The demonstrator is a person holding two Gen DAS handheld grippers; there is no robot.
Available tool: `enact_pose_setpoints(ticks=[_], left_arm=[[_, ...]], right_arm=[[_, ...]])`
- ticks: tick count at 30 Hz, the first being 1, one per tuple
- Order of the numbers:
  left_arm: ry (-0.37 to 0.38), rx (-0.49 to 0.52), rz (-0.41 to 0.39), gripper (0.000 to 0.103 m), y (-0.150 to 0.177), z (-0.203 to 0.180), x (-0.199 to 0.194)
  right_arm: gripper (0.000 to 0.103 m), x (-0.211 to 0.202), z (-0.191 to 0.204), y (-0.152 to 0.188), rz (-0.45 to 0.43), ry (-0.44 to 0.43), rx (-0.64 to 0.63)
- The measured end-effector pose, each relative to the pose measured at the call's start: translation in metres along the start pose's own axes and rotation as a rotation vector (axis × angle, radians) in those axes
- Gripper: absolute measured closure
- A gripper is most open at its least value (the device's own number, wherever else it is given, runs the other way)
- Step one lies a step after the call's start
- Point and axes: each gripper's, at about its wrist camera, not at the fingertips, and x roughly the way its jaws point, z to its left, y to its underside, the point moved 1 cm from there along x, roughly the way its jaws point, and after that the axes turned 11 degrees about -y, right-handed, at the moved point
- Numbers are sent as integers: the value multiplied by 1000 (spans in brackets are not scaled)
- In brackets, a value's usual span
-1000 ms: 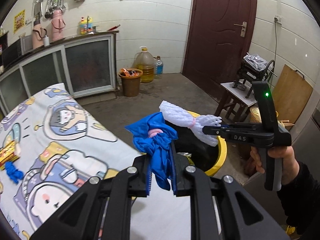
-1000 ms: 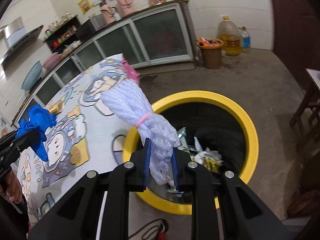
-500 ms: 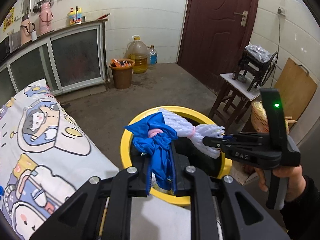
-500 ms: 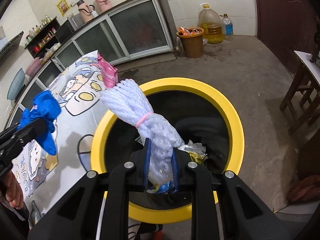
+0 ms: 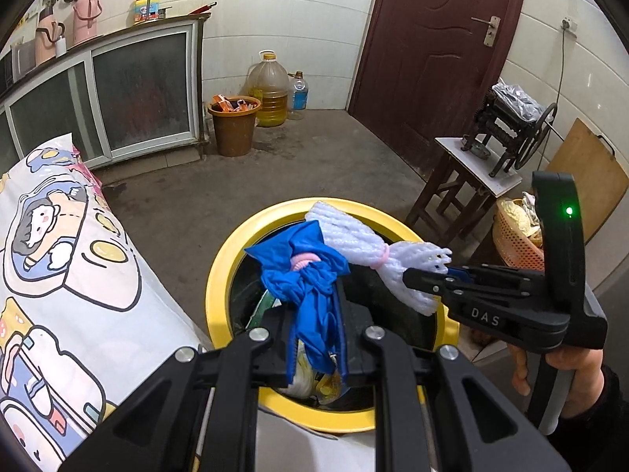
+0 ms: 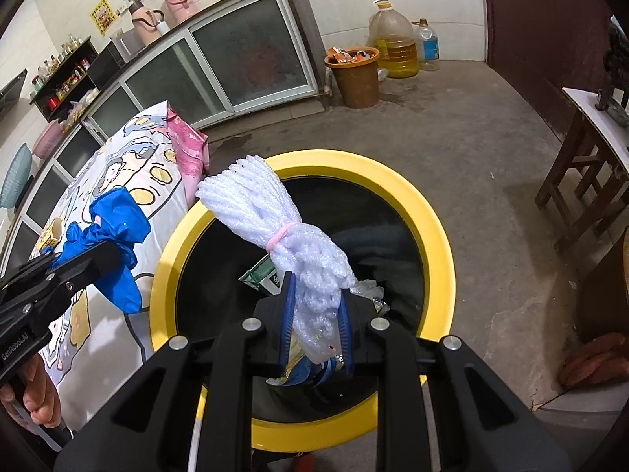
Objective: Collect trash
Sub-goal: 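Carry the blue glove and lavender mesh over the yellow bin and open both tools, then move the left tool to the yellow-red box while the right tool reaches the other blue glove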
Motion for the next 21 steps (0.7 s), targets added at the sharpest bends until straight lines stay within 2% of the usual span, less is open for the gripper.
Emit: enact_pose_setpoints(ticks=[4, 5, 7, 8, 11, 13, 16, 21], left_arm=[[-13, -3, 2, 87, -1, 0, 1], [-15, -11, 2, 81, -1, 1, 0], [-9, -41, 2, 55, -1, 6, -3], [-15, -57, -5, 49, -1, 9, -6], [-29, -77, -14, 37, -2, 16, -13], [-35, -102, -20, 24, -2, 24, -19], [-21, -127, -6, 21, -1, 32, -24], [-29, -166, -45, 21, 3, 50, -48]], right_arm=[[81, 0, 2, 0, -1, 3, 5], [75, 0, 3, 1, 4, 1, 12], [72, -1, 2, 1, 8, 0, 25], [71, -2, 2, 1, 11, 8, 22], [56, -9, -1, 0, 1, 14, 40], [56, -15, 0, 0, -5, 14, 41], [54, -25, 3, 1, -18, 13, 39], [53, -45, 16, 5, -47, 1, 2]])
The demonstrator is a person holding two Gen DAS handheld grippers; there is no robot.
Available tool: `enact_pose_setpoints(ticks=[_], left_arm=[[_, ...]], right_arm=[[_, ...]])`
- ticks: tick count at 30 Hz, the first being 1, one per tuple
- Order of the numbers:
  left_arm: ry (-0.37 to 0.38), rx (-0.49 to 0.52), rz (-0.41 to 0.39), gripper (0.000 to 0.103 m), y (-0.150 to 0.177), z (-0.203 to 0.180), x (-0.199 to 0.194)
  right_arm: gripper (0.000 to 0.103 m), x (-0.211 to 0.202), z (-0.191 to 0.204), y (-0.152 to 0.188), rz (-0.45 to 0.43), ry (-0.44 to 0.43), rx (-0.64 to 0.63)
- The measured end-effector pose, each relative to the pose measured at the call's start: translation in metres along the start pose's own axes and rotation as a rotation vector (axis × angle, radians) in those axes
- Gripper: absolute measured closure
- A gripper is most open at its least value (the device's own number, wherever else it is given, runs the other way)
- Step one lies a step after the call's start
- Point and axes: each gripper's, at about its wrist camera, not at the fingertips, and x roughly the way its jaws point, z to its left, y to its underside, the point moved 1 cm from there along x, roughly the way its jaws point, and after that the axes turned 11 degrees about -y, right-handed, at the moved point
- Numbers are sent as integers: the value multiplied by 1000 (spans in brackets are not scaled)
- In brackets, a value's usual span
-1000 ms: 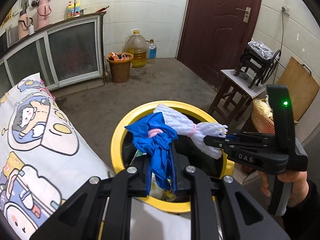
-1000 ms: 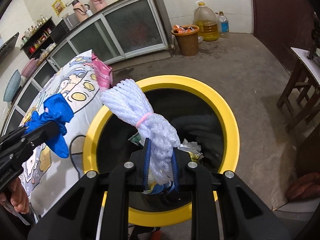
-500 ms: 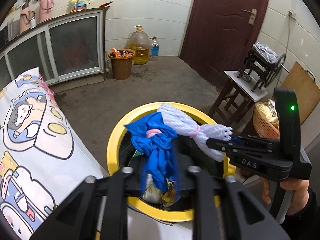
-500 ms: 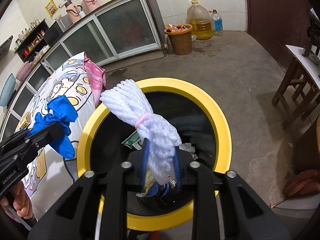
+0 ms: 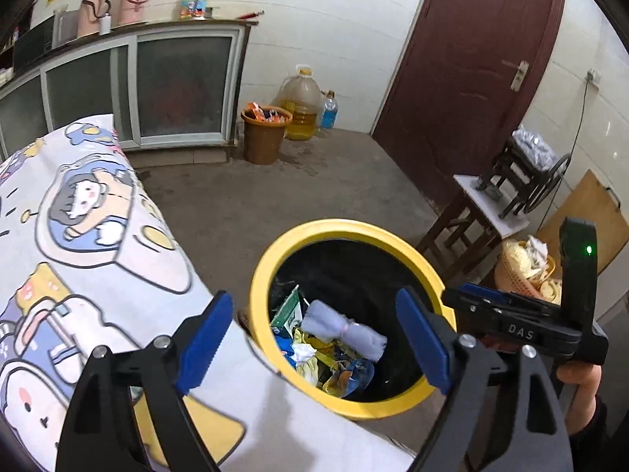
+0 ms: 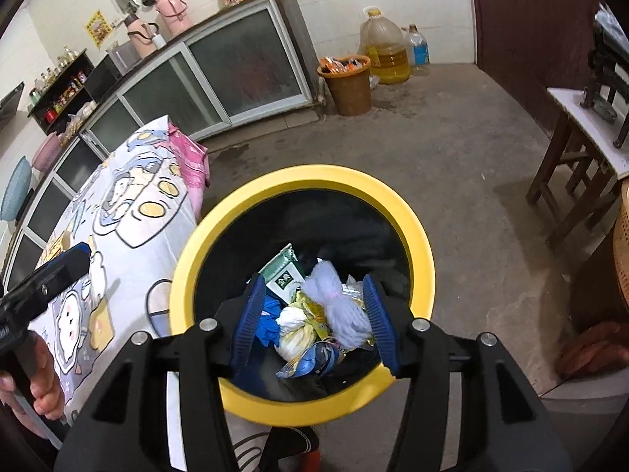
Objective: Collect trash
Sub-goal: 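Move the left tool to the yellow-red box while the right tool reaches the other blue glove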
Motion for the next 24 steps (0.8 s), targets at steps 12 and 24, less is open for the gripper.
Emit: enact_pose_setpoints(ticks=[12, 24], left_arm=[[-174, -72, -168, 16, 39, 167, -109], [-418, 16, -114, 11, 70, 370, -162]], right_arm=[[45, -18, 147, 11, -53, -266, -369], [37, 87, 331, 38, 144, -540, -634]])
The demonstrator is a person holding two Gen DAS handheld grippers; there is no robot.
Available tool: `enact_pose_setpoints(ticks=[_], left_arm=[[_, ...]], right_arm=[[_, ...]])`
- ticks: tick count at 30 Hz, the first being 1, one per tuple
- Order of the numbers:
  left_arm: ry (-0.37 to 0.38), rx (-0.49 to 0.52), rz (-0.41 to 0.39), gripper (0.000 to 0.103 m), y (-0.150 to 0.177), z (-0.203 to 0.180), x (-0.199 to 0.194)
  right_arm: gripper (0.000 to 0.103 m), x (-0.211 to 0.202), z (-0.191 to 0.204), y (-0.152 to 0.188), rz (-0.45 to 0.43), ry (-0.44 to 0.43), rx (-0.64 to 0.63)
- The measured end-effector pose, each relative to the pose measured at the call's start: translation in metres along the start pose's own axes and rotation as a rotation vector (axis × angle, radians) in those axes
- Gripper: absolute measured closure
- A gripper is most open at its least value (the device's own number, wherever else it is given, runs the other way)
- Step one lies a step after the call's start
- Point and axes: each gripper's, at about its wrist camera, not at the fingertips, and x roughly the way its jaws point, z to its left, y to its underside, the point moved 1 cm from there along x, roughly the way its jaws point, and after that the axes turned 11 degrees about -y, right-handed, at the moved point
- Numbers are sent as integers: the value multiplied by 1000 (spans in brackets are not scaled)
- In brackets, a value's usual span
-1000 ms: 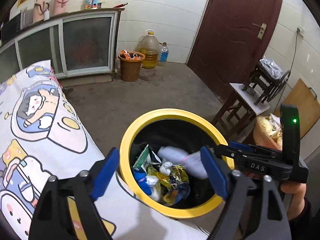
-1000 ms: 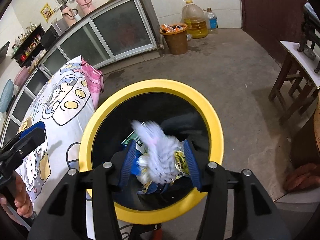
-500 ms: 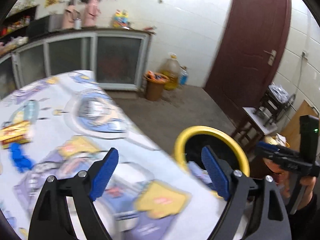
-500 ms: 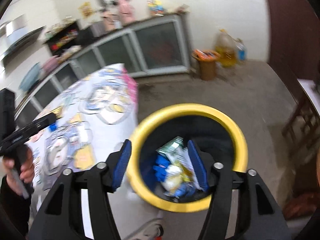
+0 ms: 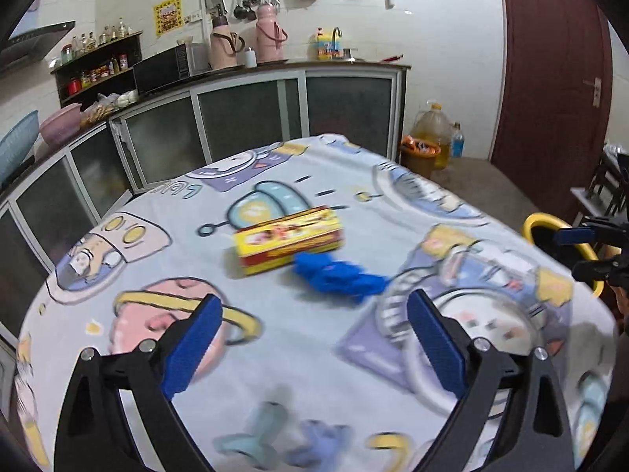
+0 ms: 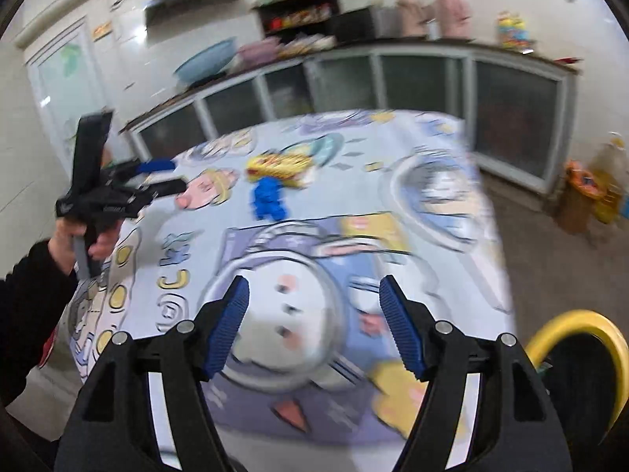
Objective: Collect trash
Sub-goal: 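Move the left tool to the yellow-red box while the right tool reaches the other blue glove, then close the left tool on the yellow-red box while the right tool grips the blue glove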
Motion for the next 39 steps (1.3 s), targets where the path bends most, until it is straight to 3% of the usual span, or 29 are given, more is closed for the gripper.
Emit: enact_pose_setpoints(ticks=[6, 8, 10, 14, 18, 21, 26, 28, 32, 34, 39], left_arm=[[120, 155, 52, 12, -17, 18, 45], [214, 195, 98, 12, -25, 21, 64], [233, 227, 113, 12, -32, 25, 78], [366, 267, 165, 12, -41, 33, 103], [435, 353, 220, 12, -40, 30, 123], [414, 404, 246, 12, -40, 29, 136], [402, 381, 209, 12, -51, 39, 136], [389, 376, 215, 12, -54, 43, 137], [371, 424, 219, 12, -56, 37, 135], [355, 437, 219, 12, -60, 33, 137], [334, 498, 236, 12, -69, 16, 146]], right_arm=[[41, 81, 15, -32, 88, -62, -46], [42, 101, 16, -42, 109, -79, -44], [42, 118, 16, -50, 134, -92, -49], [46, 155, 12, -64, 185, -115, -60], [46, 178, 2, -74, 207, -135, -29], [46, 192, -1, -77, 225, -145, -17], [47, 213, 4, -85, 248, -140, -41], [55, 221, 6, -88, 260, -121, -55], [89, 232, 4, -87, 288, -108, -69], [92, 231, 3, -85, 289, -109, -67], [93, 189, -11, -77, 277, -233, 62]])
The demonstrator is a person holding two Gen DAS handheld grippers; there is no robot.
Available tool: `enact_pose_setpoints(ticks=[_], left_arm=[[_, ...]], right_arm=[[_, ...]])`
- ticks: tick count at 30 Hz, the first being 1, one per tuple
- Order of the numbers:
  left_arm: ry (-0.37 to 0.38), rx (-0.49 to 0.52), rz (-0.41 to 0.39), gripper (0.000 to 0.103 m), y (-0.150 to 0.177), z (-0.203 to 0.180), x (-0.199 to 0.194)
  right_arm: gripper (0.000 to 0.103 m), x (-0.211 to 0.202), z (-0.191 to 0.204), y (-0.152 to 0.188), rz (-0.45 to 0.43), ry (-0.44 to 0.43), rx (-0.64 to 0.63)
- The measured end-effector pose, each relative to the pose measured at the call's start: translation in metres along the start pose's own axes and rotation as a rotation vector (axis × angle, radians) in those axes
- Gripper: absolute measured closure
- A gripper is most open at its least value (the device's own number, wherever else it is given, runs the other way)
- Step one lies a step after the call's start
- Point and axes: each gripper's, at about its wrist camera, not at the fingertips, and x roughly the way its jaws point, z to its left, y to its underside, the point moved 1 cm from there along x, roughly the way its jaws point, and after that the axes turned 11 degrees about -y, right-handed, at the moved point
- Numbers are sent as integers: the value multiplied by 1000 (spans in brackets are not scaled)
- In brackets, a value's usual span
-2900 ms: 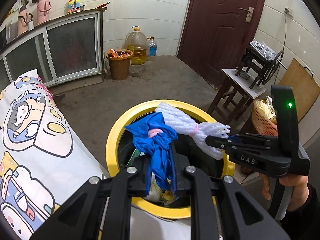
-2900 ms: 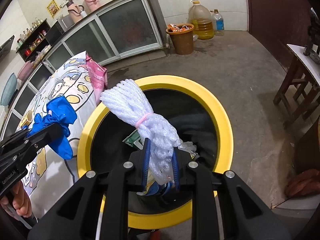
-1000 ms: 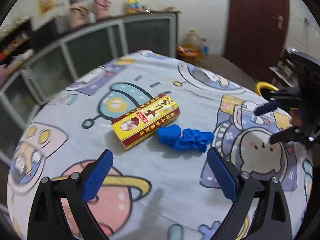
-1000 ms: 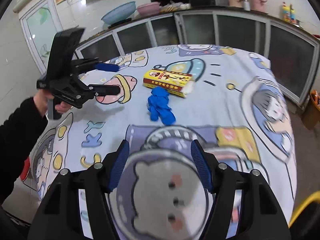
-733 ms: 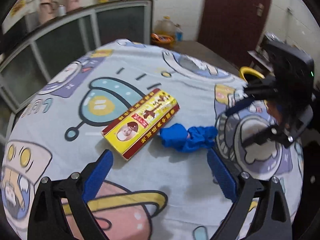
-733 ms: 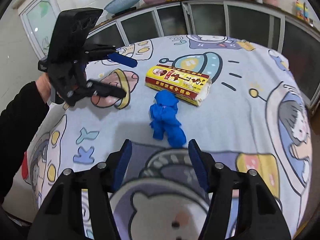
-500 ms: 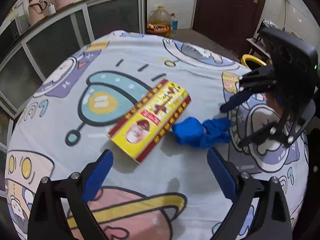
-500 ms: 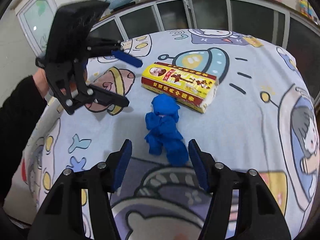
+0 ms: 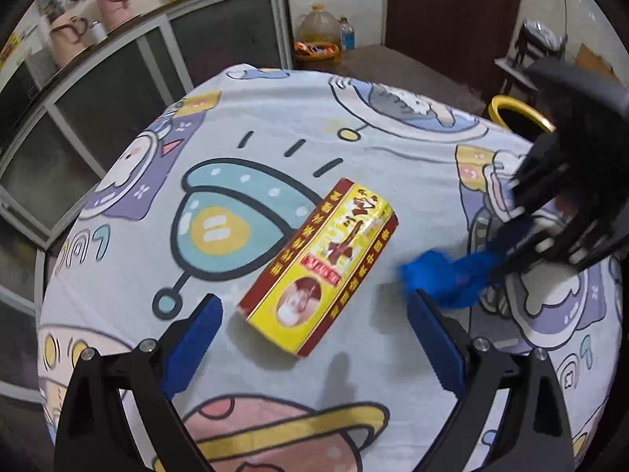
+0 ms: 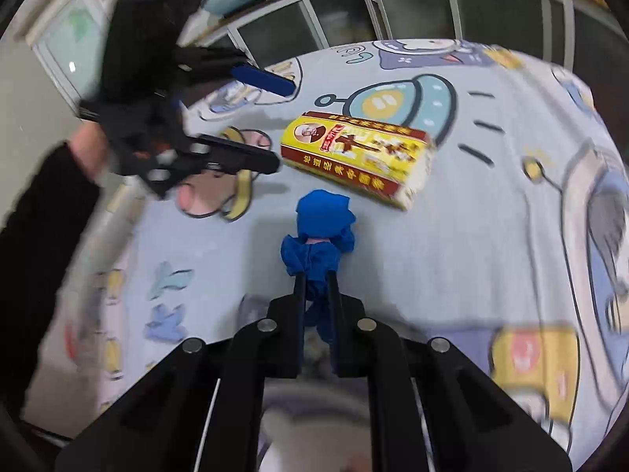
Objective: Collect trash
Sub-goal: 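Close the left tool on the yellow-red box while the right tool grips the blue glove, then carry the box and blue glove over the yellow bin and open both tools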
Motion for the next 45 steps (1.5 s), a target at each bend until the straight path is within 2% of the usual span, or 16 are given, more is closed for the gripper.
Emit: enact_pose_setpoints(ticks=[6, 9, 12, 13, 15, 18, 21, 30, 37, 45], left_arm=[[-14, 135, 76, 12, -20, -27, 31], [-35, 140, 94, 13, -27, -30, 48], [-67, 97, 85, 39, -28, -22, 53], [-41, 59, 76, 46, -28, -16, 51], [-12, 15, 51, 55, -28, -9, 46], [-44, -1, 48, 71, -27, -9, 45], [-58, -45, 28, 79, -25, -9, 35], [-182, -160, -112, 82, -5, -48, -50], [-191, -255, -210, 82, 23, -113, -110], [-178, -389, -228, 82, 46, -190, -139]], right_arm=[[93, -53, 0, 31, -23, -80, 87], [93, -77, 6, 43, -60, -107, 107], [93, -96, 12, 52, -97, -116, 110], [93, -102, 14, 55, -106, -122, 109], [93, -114, 19, 59, -125, -125, 108], [93, -127, 26, 63, -149, -123, 102], [93, -137, 31, 67, -175, -133, 111], [93, -170, 52, 92, -238, -124, 128], [93, -192, 68, 127, -270, -117, 162], [93, -214, 75, 173, -303, -113, 198]])
